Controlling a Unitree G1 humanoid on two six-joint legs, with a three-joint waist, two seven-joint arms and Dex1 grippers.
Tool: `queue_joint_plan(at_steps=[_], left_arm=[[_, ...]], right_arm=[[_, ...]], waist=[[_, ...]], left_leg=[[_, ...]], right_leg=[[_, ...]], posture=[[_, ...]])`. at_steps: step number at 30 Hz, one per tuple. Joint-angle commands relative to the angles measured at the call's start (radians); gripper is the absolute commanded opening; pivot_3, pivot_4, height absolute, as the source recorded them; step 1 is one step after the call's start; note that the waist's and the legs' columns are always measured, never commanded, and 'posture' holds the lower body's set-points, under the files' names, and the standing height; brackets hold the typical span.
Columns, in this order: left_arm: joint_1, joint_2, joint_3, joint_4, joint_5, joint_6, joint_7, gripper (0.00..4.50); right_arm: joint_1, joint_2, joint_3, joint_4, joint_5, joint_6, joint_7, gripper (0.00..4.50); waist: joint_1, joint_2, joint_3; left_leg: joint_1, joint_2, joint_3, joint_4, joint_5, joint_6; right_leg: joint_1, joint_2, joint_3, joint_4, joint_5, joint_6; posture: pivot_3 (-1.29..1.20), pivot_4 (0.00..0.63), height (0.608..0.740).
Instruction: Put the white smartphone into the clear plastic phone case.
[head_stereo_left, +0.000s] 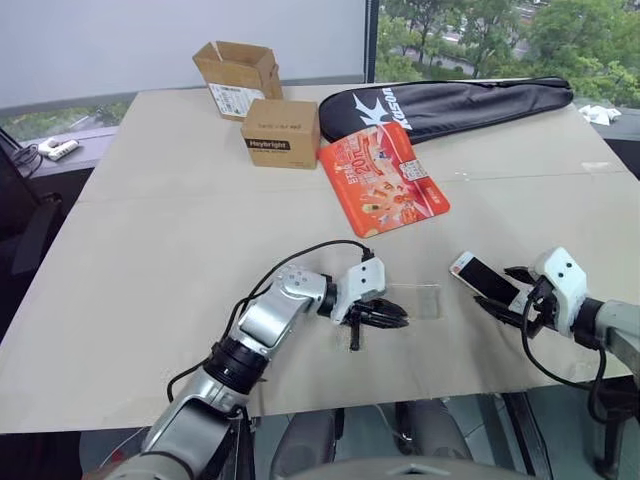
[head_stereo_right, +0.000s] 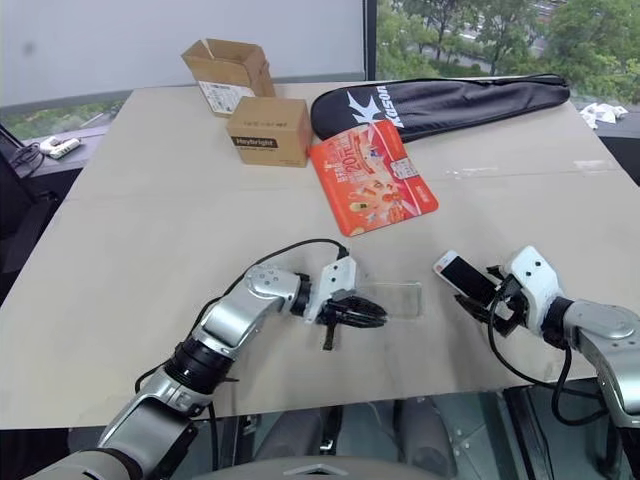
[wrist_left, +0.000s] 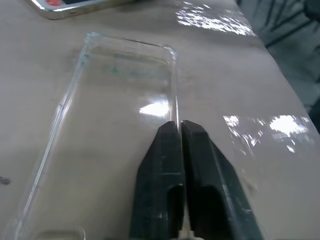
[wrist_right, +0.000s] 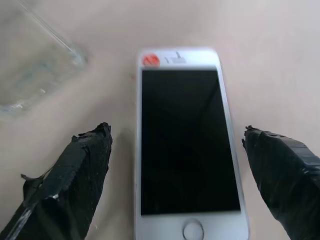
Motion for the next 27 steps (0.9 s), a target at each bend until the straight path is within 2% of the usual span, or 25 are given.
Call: queue_joint_plan(at_steps=[1, 4, 12, 15, 17, 20, 22, 27], left_arm=[[0.015, -0.001, 0.016, -0.046, -0.018, 0.028, 0.041, 2.26], [0.025, 0.005, 0.075, -0.11, -0.077, 0.057, 0.062, 3.73], [0.023, 0.146, 0.207, -0.237, -0.168, 0.077, 0.053, 3.73], [0.016, 0.187, 0.246, -0.275, -0.191, 0.068, 0.051, 3.79], [0.009, 0.212, 0.254, -0.292, -0.182, 0.054, 0.06, 3.79], [0.003, 0.241, 0.257, -0.308, -0.162, 0.037, 0.08, 3.79], [0.01, 0.262, 0.254, -0.318, -0.155, 0.032, 0.087, 3.79], [0.056, 0.293, 0.263, -0.328, -0.167, 0.016, 0.093, 3.79]], right_arm=[[-0.017, -0.023, -0.02, 0.004, 0.006, 0.047, -0.006, 4.5], [-0.014, -0.042, 0.0, 0.034, -0.012, 0.063, 0.005, 4.5], [-0.01, -0.08, 0.073, 0.069, -0.021, 0.06, 0.072, 4.5], [-0.013, -0.092, 0.109, 0.114, -0.064, 0.009, 0.085, 3.8], [-0.016, -0.092, 0.115, 0.129, -0.061, 0.004, 0.1, 2.98], [-0.02, -0.09, 0.12, 0.151, -0.066, -0.013, 0.11, 2.77], [-0.023, -0.094, 0.123, 0.163, -0.071, -0.024, 0.116, 2.77], [-0.045, -0.085, 0.111, 0.172, -0.058, -0.044, 0.127, 2.77]], waist=[[0.0, 0.0, 0.0], [0.0, 0.0, 0.0], [0.001, 0.0, 0.0], [-0.001, -0.002, -0.001], [-0.001, -0.003, -0.002], [-0.001, -0.007, -0.004], [0.0, -0.007, -0.004], [-0.001, -0.008, -0.004]], left_leg=[[0.0, 0.0, 0.0, 0.0, 0.0, 0.0], [0.0, 0.0, 0.0, 0.0, 0.0, 0.0], [0.0, 0.0, -0.001, 0.0, 0.0, 0.0], [0.0, 0.0, -0.001, 0.0, 0.0, 0.0], [0.001, 0.001, -0.001, 0.0, 0.0, 0.0], [0.005, 0.001, -0.002, 0.0, 0.0, 0.0], [0.009, 0.001, -0.002, 0.0, 0.0, 0.0], [0.011, 0.001, -0.001, -0.001, 0.0, 0.0]], right_leg=[[0.0, 0.0, 0.0, 0.0, 0.0, 0.0], [0.0, 0.0, 0.0, 0.0, 0.0, 0.0], [0.0, 0.0, -0.001, -0.001, 0.0, 0.0], [0.001, 0.0, -0.001, -0.001, 0.0, 0.0], [0.002, 0.0, -0.002, -0.002, 0.0, 0.0], [0.006, 0.0, -0.002, -0.002, -0.002, 0.002], [0.012, 0.0, -0.002, -0.004, -0.005, 0.0], [0.013, 0.0, -0.002, -0.004, -0.005, 0.0]], posture=[[0.0, 0.15, 0.74], [0.0, 0.15, 0.74], [0.0, 0.15, 0.74], [0.0, 0.15, 0.74], [0.0, 0.15, 0.74], [0.0, 0.15, 0.74], [0.0, 0.15, 0.74], [0.0, 0.15, 0.74]])
